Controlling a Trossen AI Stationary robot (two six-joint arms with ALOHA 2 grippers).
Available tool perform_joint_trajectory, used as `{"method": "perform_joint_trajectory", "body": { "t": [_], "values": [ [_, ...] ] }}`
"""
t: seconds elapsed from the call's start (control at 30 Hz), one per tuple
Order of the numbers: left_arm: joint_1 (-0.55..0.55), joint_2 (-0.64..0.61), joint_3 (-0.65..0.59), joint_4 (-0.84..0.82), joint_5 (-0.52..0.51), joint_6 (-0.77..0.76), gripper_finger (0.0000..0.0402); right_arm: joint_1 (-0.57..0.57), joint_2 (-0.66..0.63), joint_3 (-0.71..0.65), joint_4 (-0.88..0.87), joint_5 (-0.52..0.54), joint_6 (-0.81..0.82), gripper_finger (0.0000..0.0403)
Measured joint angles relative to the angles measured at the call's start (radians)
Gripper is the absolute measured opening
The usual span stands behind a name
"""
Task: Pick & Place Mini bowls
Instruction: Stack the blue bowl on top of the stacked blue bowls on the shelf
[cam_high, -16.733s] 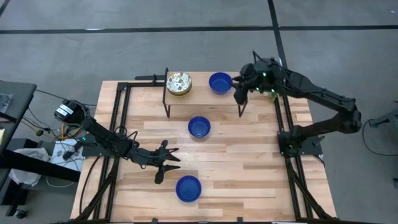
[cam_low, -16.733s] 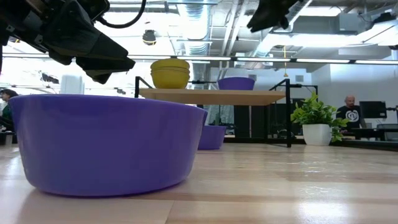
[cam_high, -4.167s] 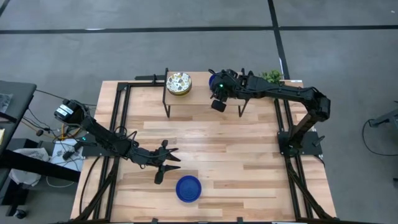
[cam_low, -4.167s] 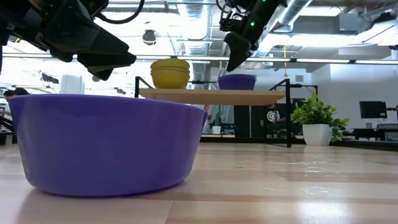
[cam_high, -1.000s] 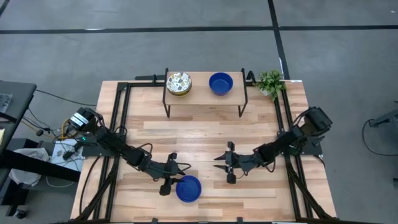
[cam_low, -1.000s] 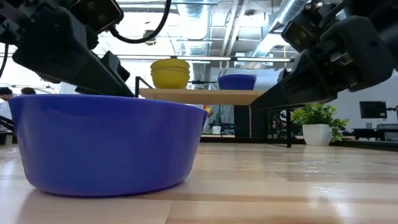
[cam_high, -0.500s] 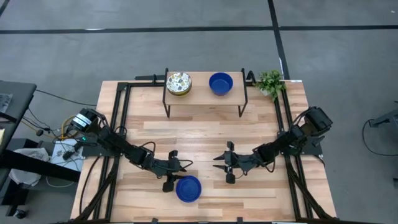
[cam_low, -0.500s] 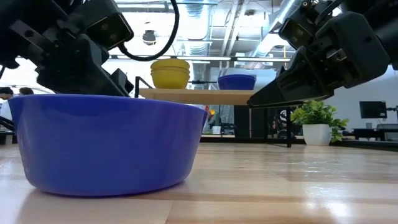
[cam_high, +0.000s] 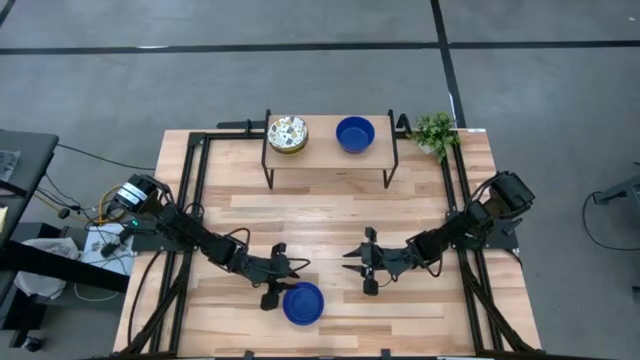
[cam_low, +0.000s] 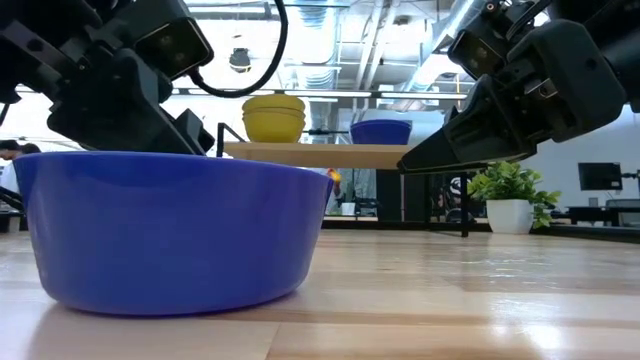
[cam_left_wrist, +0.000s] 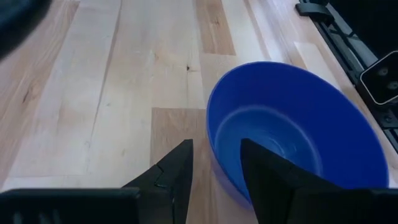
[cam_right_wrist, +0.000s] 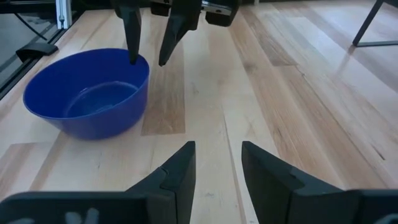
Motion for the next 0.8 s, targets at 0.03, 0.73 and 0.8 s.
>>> {"method": "perform_joint_trajectory", "body": {
  "t": [0.03,0.73,0.8],
  "values": [
    [0.0,0.003,0.0,0.0,0.0,-0.006,0.0132,0.0,0.0,0.0,0.0,0.0,0.0,0.012],
    [0.001,0.017,0.0,-0.009,0.001,-0.013,0.0132,0.0,0.0,0.0,0.002,0.0,0.0,0.012],
    [0.001,0.017,0.0,-0.013,0.001,-0.015,0.0132,0.0,0.0,0.0,0.002,0.0,0.0,0.012]
  ]
}}
